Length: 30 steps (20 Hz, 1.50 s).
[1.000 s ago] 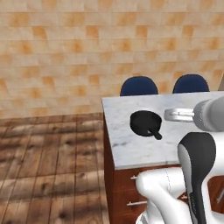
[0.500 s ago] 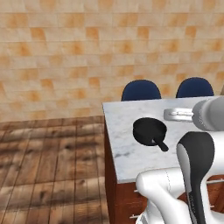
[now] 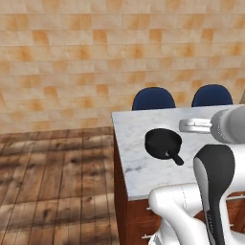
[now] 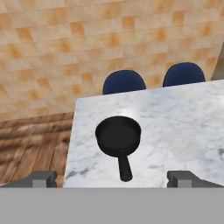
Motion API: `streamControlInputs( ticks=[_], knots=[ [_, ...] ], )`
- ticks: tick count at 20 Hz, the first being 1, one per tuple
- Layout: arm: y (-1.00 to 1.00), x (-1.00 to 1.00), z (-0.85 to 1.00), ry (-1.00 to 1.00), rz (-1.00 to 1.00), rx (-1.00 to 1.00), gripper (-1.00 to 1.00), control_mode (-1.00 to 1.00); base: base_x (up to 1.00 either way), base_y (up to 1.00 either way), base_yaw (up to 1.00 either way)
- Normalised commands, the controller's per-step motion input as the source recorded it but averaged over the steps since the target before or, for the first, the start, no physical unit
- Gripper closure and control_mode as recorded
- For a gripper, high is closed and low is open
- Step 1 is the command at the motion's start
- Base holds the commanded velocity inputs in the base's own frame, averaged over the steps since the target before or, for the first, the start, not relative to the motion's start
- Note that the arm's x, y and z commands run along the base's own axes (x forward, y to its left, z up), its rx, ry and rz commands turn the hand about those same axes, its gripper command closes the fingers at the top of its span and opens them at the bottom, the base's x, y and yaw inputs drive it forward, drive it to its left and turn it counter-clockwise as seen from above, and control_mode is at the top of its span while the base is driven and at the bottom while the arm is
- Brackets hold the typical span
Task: Pick the mug and saucepan and place them in the sink. Then turn on the water.
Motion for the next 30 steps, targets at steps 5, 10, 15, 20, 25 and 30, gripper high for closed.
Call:
streamControlInputs(
  ticks=[5,10,15,20,25,30],
  knots=[
    [0.00,0.00,0.00,0.00,0.00,0.00,-1.00,-1.00,0.00,0.00,0.00],
    [-0.14,0.00,-0.02,0.09,0.11,0.03,-1.00,-1.00,0.00,0.00,0.00],
    [-0.25,0.00,0.00,0.14,0.04,0.05,-1.00,-1.00,0.00,0.00,0.00],
    [-0.17,0.04,-0.04,0.21,-0.08,0.02,-1.00,-1.00,0.00,0.00,0.00],
    [-0.03,0.00,-0.08,0.19,-0.14,0.00,-1.00,-1.00,0.00,0.00,0.00],
    [-0.03,0.00,-0.38,0.02,-0.05,0.00,-1.00,-1.00,0.00,0.00,0.00]
  ],
)
